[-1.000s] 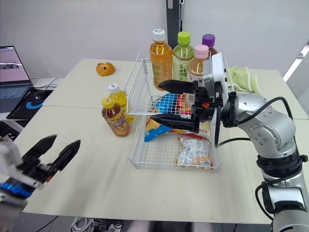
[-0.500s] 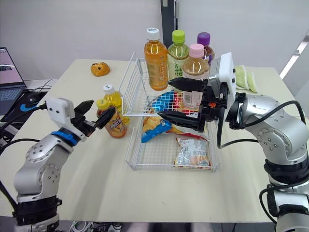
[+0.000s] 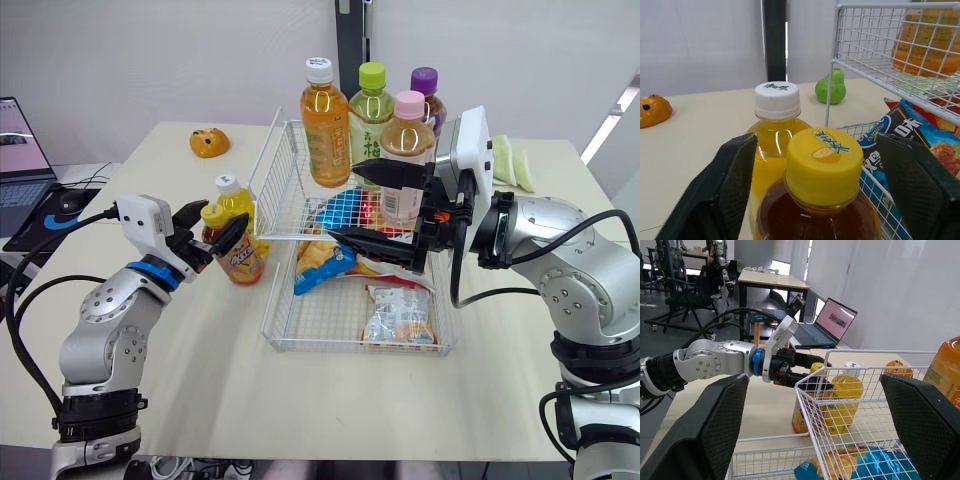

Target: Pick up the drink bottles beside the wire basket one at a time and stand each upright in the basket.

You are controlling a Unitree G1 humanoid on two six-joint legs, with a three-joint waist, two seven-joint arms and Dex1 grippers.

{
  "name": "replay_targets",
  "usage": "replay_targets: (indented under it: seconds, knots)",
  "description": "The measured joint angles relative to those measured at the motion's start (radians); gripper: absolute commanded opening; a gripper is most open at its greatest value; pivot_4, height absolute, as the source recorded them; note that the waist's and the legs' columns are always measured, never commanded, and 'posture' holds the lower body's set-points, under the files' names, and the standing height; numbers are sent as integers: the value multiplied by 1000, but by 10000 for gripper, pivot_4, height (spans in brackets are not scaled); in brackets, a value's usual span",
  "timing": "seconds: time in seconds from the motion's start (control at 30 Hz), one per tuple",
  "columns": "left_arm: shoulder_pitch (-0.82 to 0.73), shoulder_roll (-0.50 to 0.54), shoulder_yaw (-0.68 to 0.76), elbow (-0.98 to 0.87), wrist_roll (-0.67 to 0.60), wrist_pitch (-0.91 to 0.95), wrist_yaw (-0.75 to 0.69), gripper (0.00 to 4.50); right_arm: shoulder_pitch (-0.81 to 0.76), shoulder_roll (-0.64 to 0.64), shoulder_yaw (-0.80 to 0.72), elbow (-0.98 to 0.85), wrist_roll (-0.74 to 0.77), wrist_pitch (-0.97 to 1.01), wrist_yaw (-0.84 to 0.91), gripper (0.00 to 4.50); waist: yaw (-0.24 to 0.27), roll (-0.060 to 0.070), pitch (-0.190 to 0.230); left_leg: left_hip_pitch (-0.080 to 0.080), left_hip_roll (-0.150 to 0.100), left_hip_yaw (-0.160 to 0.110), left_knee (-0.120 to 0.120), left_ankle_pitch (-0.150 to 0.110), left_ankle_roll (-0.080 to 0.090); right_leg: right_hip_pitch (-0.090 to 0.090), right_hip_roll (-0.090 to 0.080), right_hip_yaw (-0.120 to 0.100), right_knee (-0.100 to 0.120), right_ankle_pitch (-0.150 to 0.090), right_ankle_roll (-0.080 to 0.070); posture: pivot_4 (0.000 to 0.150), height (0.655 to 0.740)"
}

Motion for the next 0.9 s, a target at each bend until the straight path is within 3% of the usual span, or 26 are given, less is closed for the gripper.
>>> replay_targets:
  seconds: [0.13,0.2,0.47,0.57,0.67,0.9]
  knots:
    - [0,0,0,2,2,-2,5,17007,0,0,0,-3,3,2,-1,45000,0,0,0,0,0,0,0,0,0,0,0,0,0,0,0,1500,7400]
    - [-1,0,5,1,6,-4,13,13739,0,0,-1,-6,3,2,-1,45000,0,0,0,0,0,0,0,0,0,0,0,0,0,0,0,1500,7400]
    - [3,0,6,1,-3,-12,3,13759,0,-3,-7,-21,4,6,-2,45000,2,0,0,0,0,0,0,0,0,0,0,0,0,0,0,1500,7400]
    - [-5,57,21,-8,-83,60,-55,13759,0,-4,-19,-21,3,6,-4,45000,2,0,1,-2,0,0,0,0,0,-1,0,0,0,0,0,1500,7400]
    - [-78,173,37,-12,-180,173,-123,13759,0,-3,-20,-18,2,4,-4,45000,0,-4,3,-7,0,-1,0,0,0,-6,0,-1,0,0,0,1500,7400]
    - [-464,532,113,97,-444,492,-371,13759,-1,-1,-26,9,-7,-4,-2,45000,-11,-4,3,-16,-1,-1,1,3,-5,-13,0,-2,-2,0,0,1500,7400]
